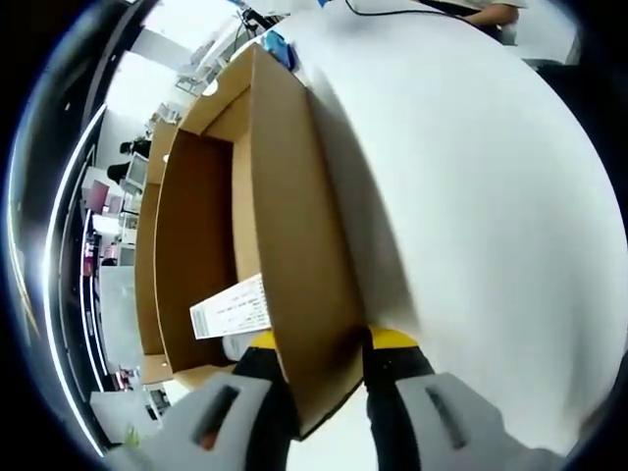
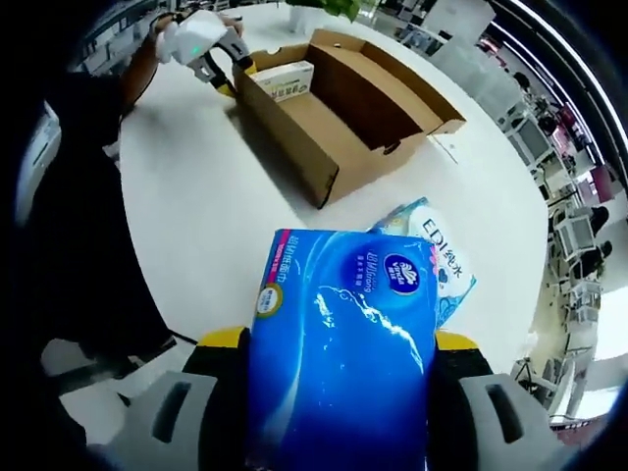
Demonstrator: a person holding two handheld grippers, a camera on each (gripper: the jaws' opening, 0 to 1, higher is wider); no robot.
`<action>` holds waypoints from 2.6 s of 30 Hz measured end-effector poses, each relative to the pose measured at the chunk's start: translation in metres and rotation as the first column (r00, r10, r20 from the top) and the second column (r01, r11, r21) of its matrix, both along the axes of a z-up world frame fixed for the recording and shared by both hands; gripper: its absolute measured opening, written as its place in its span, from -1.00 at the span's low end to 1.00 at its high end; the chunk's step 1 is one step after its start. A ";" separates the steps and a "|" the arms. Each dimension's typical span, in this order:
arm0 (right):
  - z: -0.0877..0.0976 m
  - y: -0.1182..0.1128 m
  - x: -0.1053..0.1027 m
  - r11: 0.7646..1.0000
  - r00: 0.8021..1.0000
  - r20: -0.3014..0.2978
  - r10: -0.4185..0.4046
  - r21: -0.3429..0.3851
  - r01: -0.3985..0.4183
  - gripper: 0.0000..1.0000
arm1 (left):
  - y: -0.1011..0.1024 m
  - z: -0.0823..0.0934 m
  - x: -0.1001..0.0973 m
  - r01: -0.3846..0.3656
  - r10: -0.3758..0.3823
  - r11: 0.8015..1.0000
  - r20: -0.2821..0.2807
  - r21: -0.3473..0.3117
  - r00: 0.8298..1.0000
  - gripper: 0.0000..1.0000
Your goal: Operate the shoe box by opening the lid, removing the specified soft item, and placing it in the target area until the item is outside and the box remains undamaged.
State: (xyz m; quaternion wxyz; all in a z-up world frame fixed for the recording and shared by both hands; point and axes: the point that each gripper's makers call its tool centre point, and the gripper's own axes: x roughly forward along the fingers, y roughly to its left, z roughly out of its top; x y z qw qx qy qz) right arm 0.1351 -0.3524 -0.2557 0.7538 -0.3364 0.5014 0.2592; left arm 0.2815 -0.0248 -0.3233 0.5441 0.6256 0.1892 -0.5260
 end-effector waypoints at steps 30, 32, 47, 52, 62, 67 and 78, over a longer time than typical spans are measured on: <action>-0.042 -0.002 0.012 0.939 0.936 -0.079 0.342 -0.010 -0.344 0.44 | 0.001 0.001 -0.001 -0.004 0.004 1.000 0.003 0.005 1.000 -0.51; -0.046 -0.004 0.012 0.937 0.934 -0.088 0.347 -0.020 -0.350 0.44 | 0.001 0.001 -0.002 -0.001 0.001 1.000 0.004 0.005 1.000 -0.51; -0.058 0.001 0.015 0.898 0.891 -0.119 0.439 0.024 -0.439 0.44 | 0.000 0.001 -0.002 -0.004 0.004 1.000 0.003 0.003 1.000 -0.51; -0.068 -0.014 0.016 0.870 0.863 -0.197 0.465 -0.076 -0.487 0.45 | 0.000 0.001 0.000 -0.006 0.006 1.000 0.004 0.004 1.000 -0.51; -0.078 -0.020 0.021 0.842 0.840 -0.260 0.476 -0.139 -0.521 0.45 | 0.000 0.000 0.000 -0.005 0.005 1.000 0.005 0.003 1.000 -0.51; -0.083 -0.033 0.024 0.834 0.841 -0.306 0.447 -0.198 -0.516 0.42 | 0.000 0.000 0.000 -0.005 0.005 1.000 0.007 0.004 1.000 -0.51; -0.067 -0.028 0.027 0.843 0.855 -0.259 0.449 -0.192 -0.502 0.32 | 0.000 -0.001 -0.001 0.002 -0.002 1.000 0.008 0.005 1.000 -0.51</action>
